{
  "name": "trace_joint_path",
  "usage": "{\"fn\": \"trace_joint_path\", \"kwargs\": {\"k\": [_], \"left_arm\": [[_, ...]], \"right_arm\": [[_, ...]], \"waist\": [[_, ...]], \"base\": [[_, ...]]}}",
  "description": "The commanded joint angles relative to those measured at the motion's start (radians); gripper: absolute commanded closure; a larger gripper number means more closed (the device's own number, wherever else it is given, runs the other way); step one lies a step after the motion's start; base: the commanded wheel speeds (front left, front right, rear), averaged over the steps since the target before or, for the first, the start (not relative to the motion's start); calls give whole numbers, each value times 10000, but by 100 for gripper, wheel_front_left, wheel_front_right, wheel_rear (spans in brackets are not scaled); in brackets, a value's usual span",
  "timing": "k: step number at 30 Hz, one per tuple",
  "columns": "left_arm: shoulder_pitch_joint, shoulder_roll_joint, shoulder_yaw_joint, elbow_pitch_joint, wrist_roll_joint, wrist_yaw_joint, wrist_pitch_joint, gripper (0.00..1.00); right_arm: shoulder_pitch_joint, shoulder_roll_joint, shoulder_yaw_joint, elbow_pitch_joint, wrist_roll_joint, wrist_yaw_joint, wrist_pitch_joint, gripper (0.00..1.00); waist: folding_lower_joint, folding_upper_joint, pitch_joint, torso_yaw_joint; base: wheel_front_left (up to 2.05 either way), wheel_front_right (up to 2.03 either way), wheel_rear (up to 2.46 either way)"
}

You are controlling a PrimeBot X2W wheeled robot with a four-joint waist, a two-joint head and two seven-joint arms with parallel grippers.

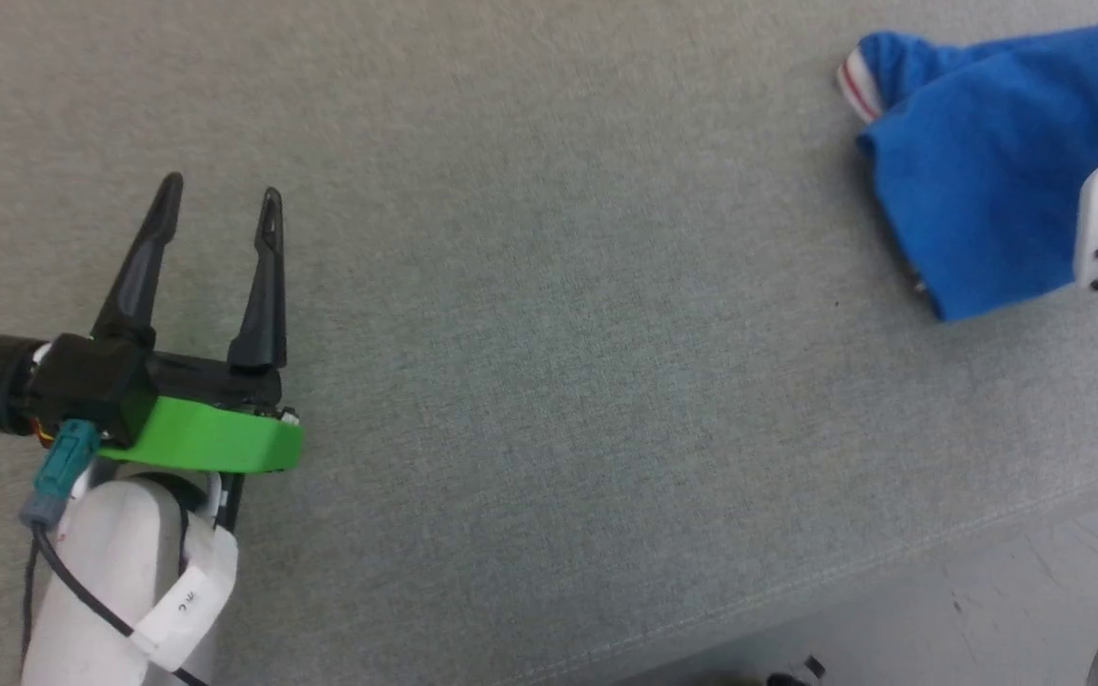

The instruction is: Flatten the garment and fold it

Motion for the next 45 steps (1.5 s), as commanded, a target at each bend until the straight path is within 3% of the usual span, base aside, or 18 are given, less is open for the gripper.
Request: {"fn": "trace_joint_path", "kwargs": {"k": [1, 10, 11, 12, 13, 21, 28, 37, 45], "left_arm": [[-192, 133, 39, -118, 146, -34, 59, 0], [-231, 272, 29, -390, 141, 65, 147, 0], [-215, 263, 24, -369, 129, 81, 136, 0], [-198, 245, 25, -344, 116, 102, 121, 0], [-165, 207, 15, -287, 86, 117, 93, 0], [296, -302, -41, 406, -206, 242, -119, 0], [969, -945, 115, 1042, -553, 235, -160, 0], [1724, -1447, 113, 1545, -709, 107, -162, 0], [2100, -1663, 72, 1820, -790, 48, -163, 0]], "right_arm": [[-323, 46, -244, 73, -272, -15, -222, 100], [-1021, 340, -2008, 489, -1763, -15, -1266, 100], [-1046, 381, -2190, 550, -1905, -15, -1348, 92], [-1049, 402, -2286, 582, -2021, -15, -1485, 58], [-1017, 396, -2391, 638, -2160, -15, -1660, 0], [-629, 273, -2751, 833, -2003, -15, -3374, 0], [339, 359, -2257, 756, -285, -15, -5056, 0], [2541, 869, -616, -530, 1711, -15, -6750, 0], [5020, 1023, 813, -2376, 2971, -15, -7250, 0]], "waist": [[-1, -1, 672, -199], [-1, -1, 986, 268], [-1, -1, 942, 307], [-1, -1, 888, 336], [-1, -1, 761, 385], [-1, -1, -664, 848], [-1, -1, -2173, 1412], [-1, -1, -3475, 2129], [-1, -1, -4183, 2819]], "base": [[0, 0, 0], [0, 0, 0], [0, 0, 0], [0, 0, 0], [0, 0, 0], [0, 0, 0], [0, 0, 0], [0, 0, 0], [0, 0, 0]]}}
